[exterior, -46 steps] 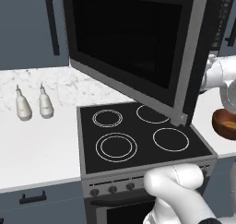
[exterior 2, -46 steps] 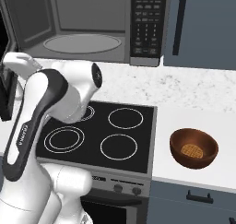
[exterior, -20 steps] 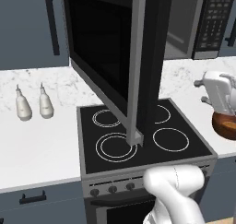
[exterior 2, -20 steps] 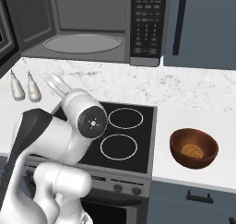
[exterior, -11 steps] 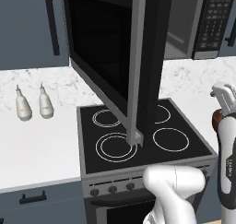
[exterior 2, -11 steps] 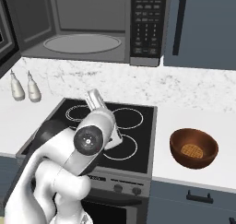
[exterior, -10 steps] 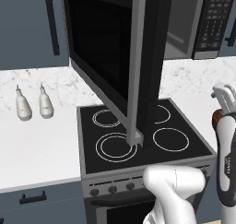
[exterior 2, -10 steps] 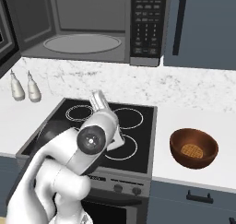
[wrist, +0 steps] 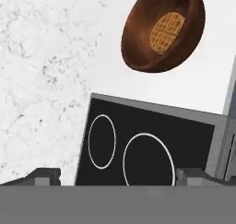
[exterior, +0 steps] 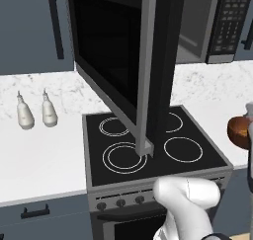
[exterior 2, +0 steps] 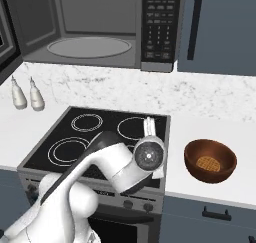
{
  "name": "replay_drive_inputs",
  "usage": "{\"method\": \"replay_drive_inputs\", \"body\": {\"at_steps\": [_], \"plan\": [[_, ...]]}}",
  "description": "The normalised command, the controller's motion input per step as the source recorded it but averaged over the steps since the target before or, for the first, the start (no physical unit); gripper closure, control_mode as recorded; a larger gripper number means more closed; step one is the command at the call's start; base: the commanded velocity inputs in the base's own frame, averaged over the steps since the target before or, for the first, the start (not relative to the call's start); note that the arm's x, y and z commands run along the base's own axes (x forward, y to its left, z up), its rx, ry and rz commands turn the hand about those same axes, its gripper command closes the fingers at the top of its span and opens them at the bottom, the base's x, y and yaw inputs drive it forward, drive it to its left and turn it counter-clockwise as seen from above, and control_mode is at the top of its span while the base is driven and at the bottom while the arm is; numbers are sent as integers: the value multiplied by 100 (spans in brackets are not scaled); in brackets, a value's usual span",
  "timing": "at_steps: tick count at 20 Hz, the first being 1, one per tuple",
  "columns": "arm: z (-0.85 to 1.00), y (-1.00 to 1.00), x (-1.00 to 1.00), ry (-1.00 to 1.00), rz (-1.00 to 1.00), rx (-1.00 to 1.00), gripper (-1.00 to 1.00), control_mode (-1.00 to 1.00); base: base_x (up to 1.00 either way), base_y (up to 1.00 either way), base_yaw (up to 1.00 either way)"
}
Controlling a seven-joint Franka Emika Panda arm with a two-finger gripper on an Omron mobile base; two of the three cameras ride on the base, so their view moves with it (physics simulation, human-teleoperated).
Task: Open the microwave, place the bowl with waffle inside the microwave, then close the microwave door and turn it on.
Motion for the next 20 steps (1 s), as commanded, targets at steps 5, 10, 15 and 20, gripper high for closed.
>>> {"method": "replay_drive_inputs", "body": {"at_steps": [5,10,15,20], "plan": [[-29,-100,1,22,-6,30,-100,-100,0,0,0],[-56,-98,2,13,-4,27,-100,-100,0,0,0],[-53,-72,16,10,-7,25,-100,-100,0,0,0],[-49,-45,47,6,-4,21,-100,-100,0,0,0]]}}
